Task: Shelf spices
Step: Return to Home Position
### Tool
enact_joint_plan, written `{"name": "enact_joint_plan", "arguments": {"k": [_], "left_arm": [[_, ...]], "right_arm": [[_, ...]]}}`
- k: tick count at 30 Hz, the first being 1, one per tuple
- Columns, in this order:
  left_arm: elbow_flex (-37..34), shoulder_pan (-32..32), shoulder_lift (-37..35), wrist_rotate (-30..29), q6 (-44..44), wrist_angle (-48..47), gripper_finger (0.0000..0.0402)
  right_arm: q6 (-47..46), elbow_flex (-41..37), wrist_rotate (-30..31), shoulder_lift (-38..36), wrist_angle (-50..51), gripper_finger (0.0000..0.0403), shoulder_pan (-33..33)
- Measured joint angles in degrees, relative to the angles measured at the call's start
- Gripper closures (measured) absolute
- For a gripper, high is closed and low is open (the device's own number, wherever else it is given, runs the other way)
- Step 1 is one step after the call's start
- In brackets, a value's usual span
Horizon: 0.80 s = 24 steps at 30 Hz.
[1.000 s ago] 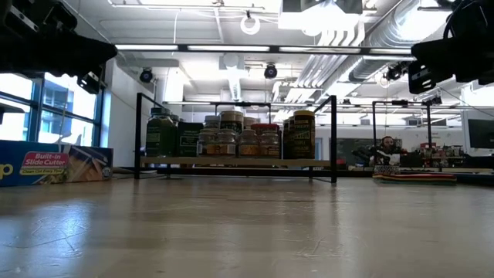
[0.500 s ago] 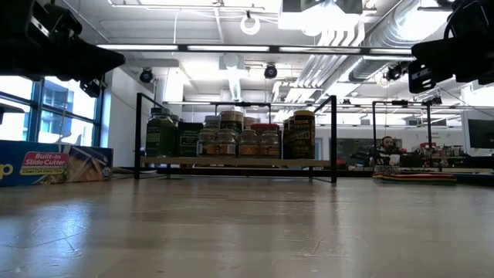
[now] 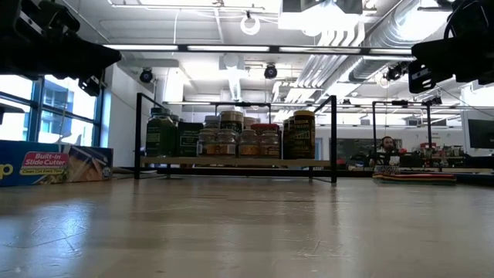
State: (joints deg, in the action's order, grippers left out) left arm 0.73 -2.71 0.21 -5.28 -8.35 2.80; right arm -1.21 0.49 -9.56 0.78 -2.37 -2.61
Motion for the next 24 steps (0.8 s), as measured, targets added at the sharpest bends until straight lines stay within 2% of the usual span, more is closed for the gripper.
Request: {"name": "enact_joint_plan", "arguments": {"k": [8, 18, 24], "left_arm": [[-0.02, 1.2, 0.02, 0.7, -0.04, -1.89, 0.0398], [-0.02, -1.9, -0.02, 0.19, 14.58, -1.74, 0.0398], [-0.02, -4.16, -0.01, 0.19, 15.99, -1.72, 0.0398]], "right_arm": [[0.0, 0.0, 0.0, 0.0, 0.0, 0.0403, 0.0], [0.0, 0.0, 0.0, 0.0, -0.02, 0.0403, 0.0], [0.0, 0.0, 0.02, 0.0, 0.0, 0.0403, 0.0]]}}
